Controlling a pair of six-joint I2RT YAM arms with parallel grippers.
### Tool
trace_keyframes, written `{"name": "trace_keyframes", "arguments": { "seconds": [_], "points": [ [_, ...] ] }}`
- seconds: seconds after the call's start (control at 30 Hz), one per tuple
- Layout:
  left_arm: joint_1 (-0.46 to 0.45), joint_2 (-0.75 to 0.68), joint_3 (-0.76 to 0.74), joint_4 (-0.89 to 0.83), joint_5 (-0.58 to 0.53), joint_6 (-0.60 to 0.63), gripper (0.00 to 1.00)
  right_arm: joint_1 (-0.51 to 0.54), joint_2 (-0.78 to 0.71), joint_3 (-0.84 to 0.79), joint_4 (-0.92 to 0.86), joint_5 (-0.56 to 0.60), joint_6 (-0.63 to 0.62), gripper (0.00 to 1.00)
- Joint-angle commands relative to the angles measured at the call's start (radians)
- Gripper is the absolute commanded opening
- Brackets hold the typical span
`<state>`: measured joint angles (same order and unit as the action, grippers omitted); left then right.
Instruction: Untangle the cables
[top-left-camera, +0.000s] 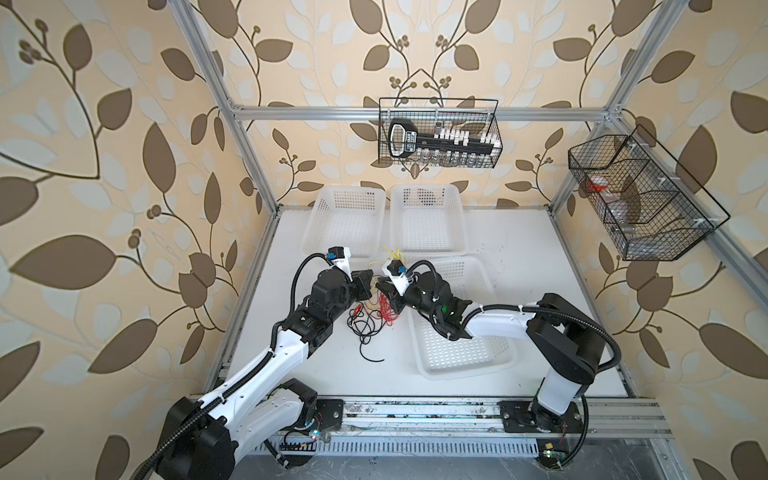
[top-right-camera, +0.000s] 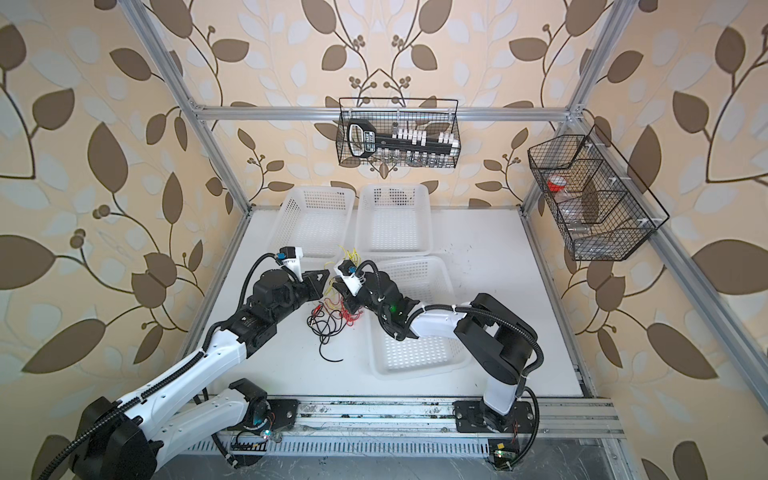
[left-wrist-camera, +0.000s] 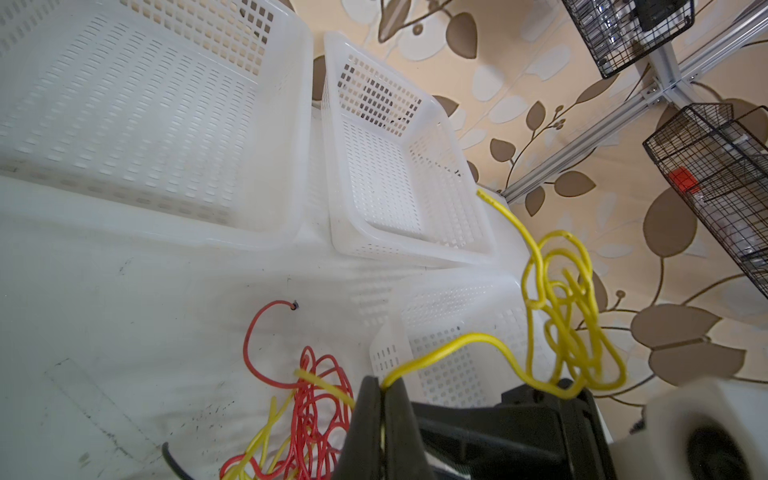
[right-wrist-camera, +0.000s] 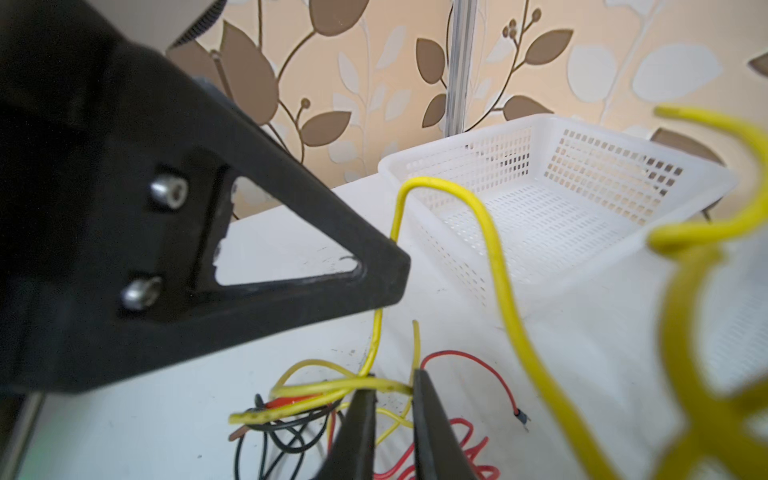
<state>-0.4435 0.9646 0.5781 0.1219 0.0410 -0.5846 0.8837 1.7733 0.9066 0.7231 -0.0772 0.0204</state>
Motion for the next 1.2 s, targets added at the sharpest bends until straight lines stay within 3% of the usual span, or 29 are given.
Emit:
{"name": "trace_keyframes", "arguments": {
  "seconds": [0.0,0.1,0.5,0.67,0.87,1.17],
  "points": [
    [0.003,0.005,0.016,-0.015,-0.041,-0.003,0.00,0.009,0.017,-0.019,0.039,-0.042,-0.027,0.08],
    [0.003,0.002,0.017,-0.034,-0.071,-0.001,0.00,0.009,0.008,-0.034,0.037,-0.033,-0.024,0.00],
    [0.003,0.005,0.052,-0.129,-0.340,0.001,0.00,0.009,-0.045,-0.104,0.005,0.002,0.019,0.00],
    [0.003,0.033,0.099,-0.107,-0.400,0.021,0.00,0.008,-0.052,-0.094,-0.026,0.024,0.054,0.17],
    [0.005,0.111,0.230,-0.215,-0.541,0.000,0.00,0.000,-0.082,-0.096,-0.043,0.013,0.079,0.20],
    [0.005,0.209,0.309,-0.249,-0.557,0.003,0.00,-0.011,-0.134,-0.093,-0.075,-0.027,0.112,0.35]
  ]
}}
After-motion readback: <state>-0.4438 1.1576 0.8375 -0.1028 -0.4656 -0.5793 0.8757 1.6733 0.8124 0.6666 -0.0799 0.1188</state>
